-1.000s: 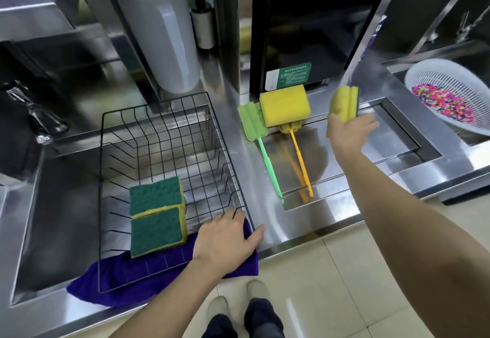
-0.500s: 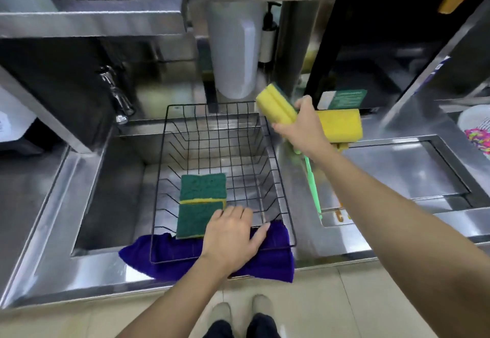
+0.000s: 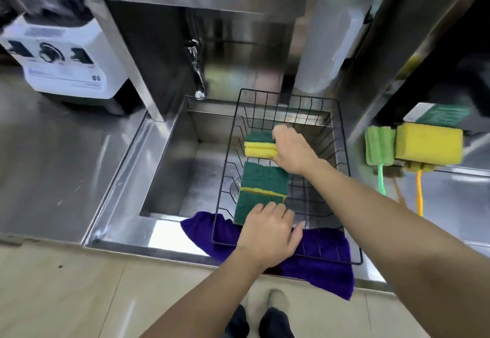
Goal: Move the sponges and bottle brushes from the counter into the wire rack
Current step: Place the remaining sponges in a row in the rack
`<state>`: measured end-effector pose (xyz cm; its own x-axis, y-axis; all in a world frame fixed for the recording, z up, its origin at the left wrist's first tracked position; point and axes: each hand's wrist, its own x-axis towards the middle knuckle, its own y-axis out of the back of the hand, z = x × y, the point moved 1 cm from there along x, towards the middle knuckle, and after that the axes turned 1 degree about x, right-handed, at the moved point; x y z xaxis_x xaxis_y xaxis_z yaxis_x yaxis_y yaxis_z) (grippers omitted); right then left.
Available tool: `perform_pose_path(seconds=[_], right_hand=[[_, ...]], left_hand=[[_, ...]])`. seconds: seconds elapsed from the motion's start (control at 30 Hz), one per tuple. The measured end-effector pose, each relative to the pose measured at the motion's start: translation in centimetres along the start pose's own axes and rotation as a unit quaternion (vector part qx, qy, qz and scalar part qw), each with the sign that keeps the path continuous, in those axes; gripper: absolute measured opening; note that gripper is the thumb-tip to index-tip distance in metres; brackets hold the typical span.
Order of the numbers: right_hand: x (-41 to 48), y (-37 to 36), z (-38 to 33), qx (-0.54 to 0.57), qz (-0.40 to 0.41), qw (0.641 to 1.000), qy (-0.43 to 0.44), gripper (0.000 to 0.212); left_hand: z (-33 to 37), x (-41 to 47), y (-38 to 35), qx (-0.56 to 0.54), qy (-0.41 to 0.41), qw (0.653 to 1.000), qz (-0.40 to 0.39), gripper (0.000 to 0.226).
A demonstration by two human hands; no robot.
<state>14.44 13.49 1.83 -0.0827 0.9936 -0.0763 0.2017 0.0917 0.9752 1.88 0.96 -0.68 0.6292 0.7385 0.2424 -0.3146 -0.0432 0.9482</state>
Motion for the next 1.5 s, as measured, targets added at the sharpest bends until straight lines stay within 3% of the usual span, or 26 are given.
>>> perform_pose_path(seconds=[0.07,0.17,0.33,0.53,0.73,0.9,1.03,1.13,1.2,1.33,1.5], right_hand=[[0.3,-1.1,-0.1,-0.024,-0.008,1.0,0.008,0.044],[0.6,-2.0,0.4,0.025,-0.053,0.998,0.0,0.048],[0.2,-1.6,2.1,0.232,-0.131,0.963,-0.046,0.025],[-0.1,-1.0,2.5,0.291,-0.153,0.943,-0.053,0.018],[0.0,-1.3,2.7,0.272,-0.208,0.938,-0.058,0.005],[0.0,-0.4,2.3,0.169,-0.179,0.966,-0.083,0.019],[-1.3,0.4,2.1,0.115,-0.191,0.974,-0.045,0.034],[-2.8,2.0,2.5,0.142,-0.203,0.969,-0.02,0.049],[-3.9,3.7,3.5,0.159,-0.17,0.972,-0.025,0.049],[-6.6,6.5,8.6,0.172,-0.011,0.981,-0.09,0.037],[-7.8,7.7,11.4,0.168,0.214,0.941,-0.201,0.029]], left_hand=[[0.0,0.0,0.0,-0.002,0.0,1.0,0.004,0.038],[0.0,-0.1,0.1,0.0,-0.008,1.0,0.016,0.037],[0.0,-0.3,0.0,-0.012,-0.009,0.999,0.043,0.033],[0.0,-0.2,0.1,-0.018,-0.003,0.999,0.042,0.031],[0.1,-0.2,0.1,-0.02,-0.01,1.0,0.019,0.029],[0.0,-0.1,0.1,-0.025,-0.014,1.0,-0.012,0.024],[0.1,0.1,0.1,-0.027,-0.023,0.999,-0.025,0.024],[1.1,0.5,0.2,-0.024,-0.038,0.999,-0.023,0.03],[2.8,1.1,-0.1,-0.023,-0.049,0.997,-0.051,0.035],[8.2,2.6,-0.9,-0.03,-0.086,0.984,-0.151,0.044],[8.4,2.3,-0.7,-0.001,-0.072,0.976,-0.205,0.068]])
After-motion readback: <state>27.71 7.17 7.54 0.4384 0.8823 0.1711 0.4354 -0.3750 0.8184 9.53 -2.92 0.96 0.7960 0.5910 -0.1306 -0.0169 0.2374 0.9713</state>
